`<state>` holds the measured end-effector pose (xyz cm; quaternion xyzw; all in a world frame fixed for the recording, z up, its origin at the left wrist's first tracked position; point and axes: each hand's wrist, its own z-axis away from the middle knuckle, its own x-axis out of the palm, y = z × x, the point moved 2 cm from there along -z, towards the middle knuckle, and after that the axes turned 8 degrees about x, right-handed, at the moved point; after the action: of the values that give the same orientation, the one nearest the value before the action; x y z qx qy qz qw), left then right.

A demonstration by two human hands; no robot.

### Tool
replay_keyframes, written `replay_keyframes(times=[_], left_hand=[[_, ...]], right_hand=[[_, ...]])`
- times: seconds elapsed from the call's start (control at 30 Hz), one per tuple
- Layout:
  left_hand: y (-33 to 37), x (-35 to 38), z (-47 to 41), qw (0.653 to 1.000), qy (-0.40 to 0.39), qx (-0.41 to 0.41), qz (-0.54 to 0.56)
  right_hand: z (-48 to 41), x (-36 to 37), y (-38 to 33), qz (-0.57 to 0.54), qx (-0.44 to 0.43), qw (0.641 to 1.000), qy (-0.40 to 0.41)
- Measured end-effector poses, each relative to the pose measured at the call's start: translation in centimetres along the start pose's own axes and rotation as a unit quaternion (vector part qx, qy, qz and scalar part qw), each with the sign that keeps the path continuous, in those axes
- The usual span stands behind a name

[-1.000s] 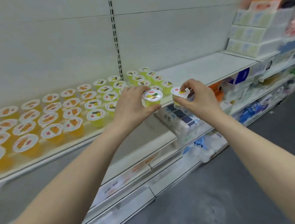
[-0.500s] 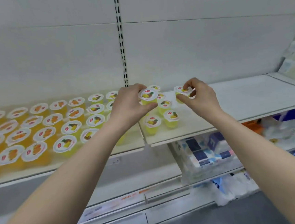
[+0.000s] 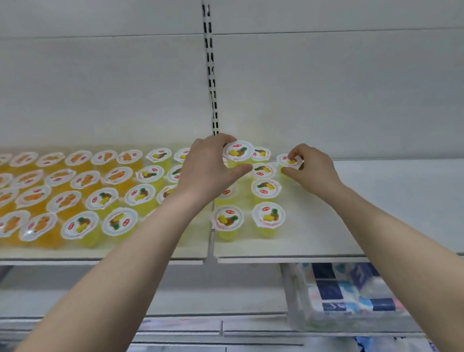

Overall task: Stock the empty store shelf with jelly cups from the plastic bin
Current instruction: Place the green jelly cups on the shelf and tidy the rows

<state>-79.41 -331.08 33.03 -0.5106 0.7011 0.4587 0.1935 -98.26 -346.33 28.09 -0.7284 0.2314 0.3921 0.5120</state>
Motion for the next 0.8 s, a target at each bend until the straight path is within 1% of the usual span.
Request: replay_keyframes(times=[0.23, 0.33, 0.5, 0.57, 0.7, 0.8], left_hand=[[0.8, 0.8, -0.8, 1.000, -0.005, -0.002, -0.007], [1.4, 1.4, -1.4, 1.000, -0.009, 0.011, -0.007], [2.9, 3.1, -2.9, 0.998, -0.028, 0.046, -0.033], [3.8, 4.1, -3.6, 0.996, -0.045, 0.061, -0.041], [5.8, 6.6, -4.9, 0.989, -0.096, 0.085, -0.072], [6.2, 8.2, -5.4, 0.979, -0.137, 0.096, -0.117]], right_hand=[[-2.0, 0.9, 0.4, -0.021, -0.022, 1.000, -0.002], [-2.1, 0.6, 0.6, -0.002, -0.035, 0.999, -0.011], [-1.4, -1.1, 1.4, 0.046, -0.097, 0.993, -0.055], [-1.2, -2.2, 1.9, 0.066, -0.113, 0.990, -0.046], [-0.9, -4.2, 3.1, 0.095, -0.112, 0.989, -0.018], [-0.8, -4.9, 3.8, 0.114, -0.112, 0.987, -0.009]])
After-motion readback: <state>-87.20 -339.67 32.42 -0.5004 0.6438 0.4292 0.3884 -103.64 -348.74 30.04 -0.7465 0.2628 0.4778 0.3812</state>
